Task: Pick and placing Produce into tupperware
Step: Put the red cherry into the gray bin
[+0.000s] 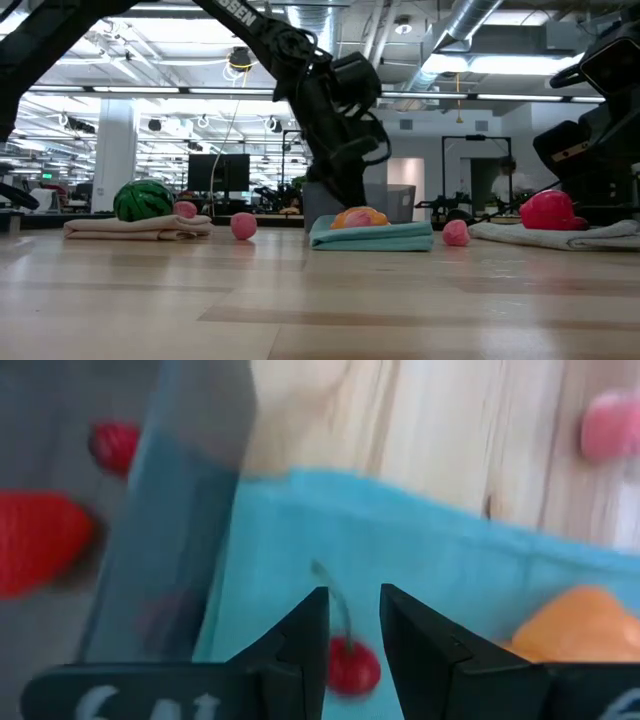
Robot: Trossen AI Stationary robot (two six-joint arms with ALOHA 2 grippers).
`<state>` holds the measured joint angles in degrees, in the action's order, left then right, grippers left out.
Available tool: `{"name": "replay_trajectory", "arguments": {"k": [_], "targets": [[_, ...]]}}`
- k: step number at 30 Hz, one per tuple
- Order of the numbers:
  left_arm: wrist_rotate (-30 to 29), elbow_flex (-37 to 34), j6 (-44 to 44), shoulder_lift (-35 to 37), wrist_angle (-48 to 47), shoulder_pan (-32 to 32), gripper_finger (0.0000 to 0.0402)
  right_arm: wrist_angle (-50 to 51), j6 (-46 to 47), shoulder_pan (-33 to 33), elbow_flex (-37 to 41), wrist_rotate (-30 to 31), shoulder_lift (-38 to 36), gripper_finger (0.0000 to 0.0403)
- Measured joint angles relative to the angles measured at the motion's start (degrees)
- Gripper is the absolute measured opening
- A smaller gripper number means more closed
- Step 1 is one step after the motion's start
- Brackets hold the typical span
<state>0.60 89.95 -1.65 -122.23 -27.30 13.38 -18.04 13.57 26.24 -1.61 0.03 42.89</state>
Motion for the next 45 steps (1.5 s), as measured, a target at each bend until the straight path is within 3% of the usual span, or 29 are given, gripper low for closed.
{"name": "replay_trajectory", "arguments": {"k": [22,36,45], "targets": [[0.1,0.0,0.1,-0.5,-0.3,0.4,0.0082,0.0,0.0,0.0,0.0,0.0,0.0,0.0049],[-0.7,0.0,0.4,-0.6,-0.2,0.4,0.0043,0.0,0.0,0.0,0.0,0.0,0.0,0.0049],[0.9,0.0,-1.0,-0.6,-0.4,0.3,0.0041,0.0,0.0,0.0,0.0,0.0,0.0,0.0049]]}}
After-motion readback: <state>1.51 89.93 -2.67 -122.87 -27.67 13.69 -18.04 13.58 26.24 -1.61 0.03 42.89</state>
